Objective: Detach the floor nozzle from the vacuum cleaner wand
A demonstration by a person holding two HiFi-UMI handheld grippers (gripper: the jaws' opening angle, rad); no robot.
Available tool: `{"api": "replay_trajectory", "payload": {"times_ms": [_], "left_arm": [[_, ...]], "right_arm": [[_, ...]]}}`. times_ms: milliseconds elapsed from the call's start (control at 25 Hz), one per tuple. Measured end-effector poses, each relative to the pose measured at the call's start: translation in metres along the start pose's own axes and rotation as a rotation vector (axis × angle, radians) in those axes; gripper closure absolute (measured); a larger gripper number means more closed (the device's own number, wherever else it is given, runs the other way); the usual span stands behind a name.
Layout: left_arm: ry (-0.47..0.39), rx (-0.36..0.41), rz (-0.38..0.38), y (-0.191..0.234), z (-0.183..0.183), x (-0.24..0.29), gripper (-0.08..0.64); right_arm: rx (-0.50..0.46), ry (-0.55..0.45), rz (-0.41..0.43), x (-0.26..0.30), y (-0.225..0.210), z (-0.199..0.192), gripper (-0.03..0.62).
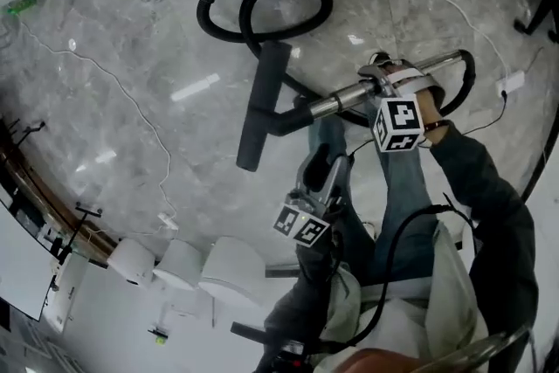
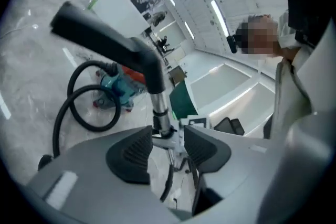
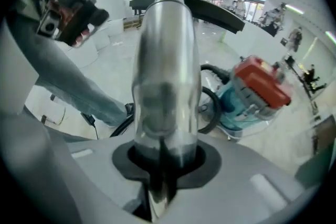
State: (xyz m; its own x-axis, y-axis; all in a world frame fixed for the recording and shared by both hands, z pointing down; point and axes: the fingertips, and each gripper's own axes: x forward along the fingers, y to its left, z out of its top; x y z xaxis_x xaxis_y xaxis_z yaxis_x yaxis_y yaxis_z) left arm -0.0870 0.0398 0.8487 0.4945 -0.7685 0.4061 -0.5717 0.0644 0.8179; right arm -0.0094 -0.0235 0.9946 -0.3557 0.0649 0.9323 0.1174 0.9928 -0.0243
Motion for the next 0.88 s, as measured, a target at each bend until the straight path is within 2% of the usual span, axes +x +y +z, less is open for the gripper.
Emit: {"api": "replay_trajectory", "payload": {"times_ms": [120, 200, 280, 320, 440, 520, 560, 600, 680, 800, 880], "left_arm": [[-0.204, 0.091, -0.091, -0.050, 0.073, 0.013, 0.342], [-0.319, 0.175, -0.179, -0.094, 0.126, 0.010, 0.318], [-0.386, 0.229, -0.271, -0.141, 0.168, -0.001, 0.301], [-0.403, 0.244, -0.323, -0.165, 0.184, -0.008, 0.268], [-0.430, 0.222, -0.523, -0.236, 0.220, -0.033, 0.259], [-0.439, 0.181, -0.681, -0.283, 0.238, -0.049, 0.304], [-0.445, 0.176, -0.744, -0.304, 0.245, -0.057, 0.304], [-0.453, 0.182, -0.796, -0.325, 0.252, -0.065, 0.338], [-0.462, 0.218, -0.867, -0.361, 0.266, -0.080, 0.449], [-0.440, 0.295, -0.921, -0.409, 0.281, -0.091, 0.468], [-0.421, 0.344, -0.968, -0.439, 0.283, -0.100, 0.476]], "right_arm": [[0.076, 0.022, -0.099, -0.090, -0.031, 0.024, 0.505], [0.115, 0.032, -0.115, -0.142, -0.034, 0.040, 0.505], [0.148, 0.034, -0.109, -0.188, -0.026, 0.054, 0.505], [0.164, 0.034, -0.102, -0.209, -0.019, 0.061, 0.505], [0.204, 0.032, -0.075, -0.261, 0.001, 0.080, 0.506], [0.216, 0.019, -0.055, -0.288, 0.015, 0.094, 0.510], [0.220, 0.005, -0.039, -0.301, 0.023, 0.104, 0.511], [0.222, -0.017, -0.019, -0.313, 0.032, 0.115, 0.511], [0.226, -0.076, 0.009, -0.338, 0.044, 0.137, 0.515], [0.247, -0.176, -0.010, -0.379, 0.041, 0.157, 0.517], [0.254, -0.297, -0.012, -0.404, 0.038, 0.167, 0.517]]}}
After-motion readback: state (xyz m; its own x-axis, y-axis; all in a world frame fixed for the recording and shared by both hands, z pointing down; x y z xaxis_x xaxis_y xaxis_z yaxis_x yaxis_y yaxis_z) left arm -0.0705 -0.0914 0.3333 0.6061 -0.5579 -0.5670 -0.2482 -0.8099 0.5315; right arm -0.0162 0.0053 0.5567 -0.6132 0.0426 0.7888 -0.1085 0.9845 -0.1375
